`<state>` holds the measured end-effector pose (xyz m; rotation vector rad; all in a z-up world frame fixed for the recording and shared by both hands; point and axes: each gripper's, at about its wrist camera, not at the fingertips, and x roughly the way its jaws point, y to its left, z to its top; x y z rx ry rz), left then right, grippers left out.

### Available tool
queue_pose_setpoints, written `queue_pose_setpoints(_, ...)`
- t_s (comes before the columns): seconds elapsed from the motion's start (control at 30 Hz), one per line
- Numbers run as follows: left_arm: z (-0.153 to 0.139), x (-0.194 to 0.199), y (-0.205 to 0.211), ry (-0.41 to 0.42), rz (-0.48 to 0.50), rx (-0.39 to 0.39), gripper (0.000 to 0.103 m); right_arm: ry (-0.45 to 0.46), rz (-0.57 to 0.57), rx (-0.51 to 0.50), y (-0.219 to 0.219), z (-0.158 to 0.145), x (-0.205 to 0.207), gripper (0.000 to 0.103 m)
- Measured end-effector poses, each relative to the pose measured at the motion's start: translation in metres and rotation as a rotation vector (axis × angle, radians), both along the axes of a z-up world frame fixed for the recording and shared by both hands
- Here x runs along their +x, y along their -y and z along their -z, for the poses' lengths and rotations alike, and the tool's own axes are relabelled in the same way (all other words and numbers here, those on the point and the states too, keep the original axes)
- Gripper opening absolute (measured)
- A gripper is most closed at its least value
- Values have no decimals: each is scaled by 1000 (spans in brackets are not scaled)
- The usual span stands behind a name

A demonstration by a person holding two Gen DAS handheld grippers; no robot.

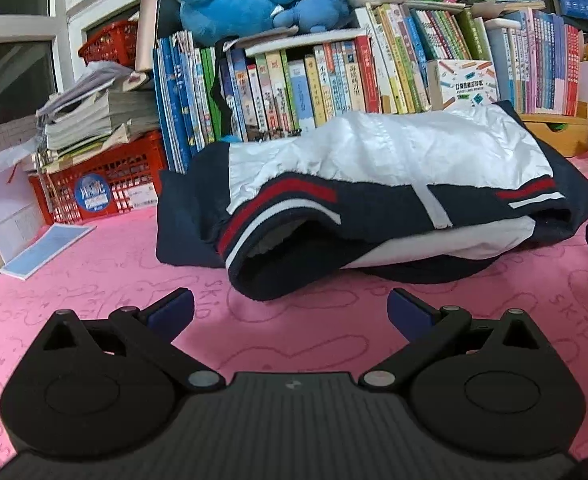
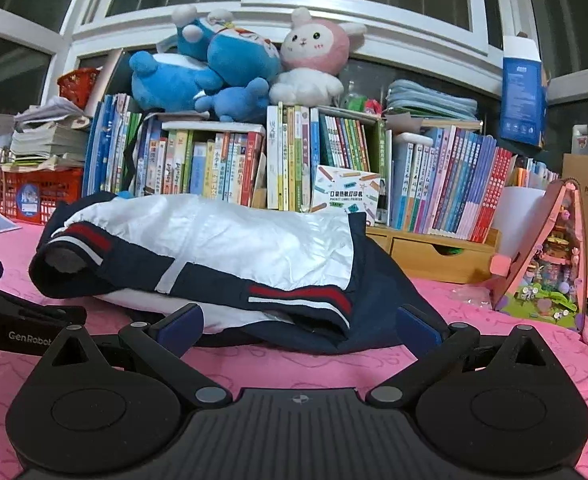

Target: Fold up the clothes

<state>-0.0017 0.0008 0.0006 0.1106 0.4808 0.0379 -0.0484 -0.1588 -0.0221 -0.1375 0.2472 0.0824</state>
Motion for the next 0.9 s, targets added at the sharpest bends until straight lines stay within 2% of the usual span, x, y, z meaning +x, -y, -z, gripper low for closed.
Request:
queue_pose_setpoints(0.23, -1, -3, -1, 51, 15, -23, 103, -55, 30, -11, -5, 4, 15, 103)
queue_pose_setpoints(0.3, -1, -4, -2, 66, 20, -29, 103, -44, 22, 7, -2, 3, 13, 103)
queue_pose_setpoints(0.9, -3, -8, -3, 66, 48, -26, 103, -31, 16, 29, 4, 1, 7, 103)
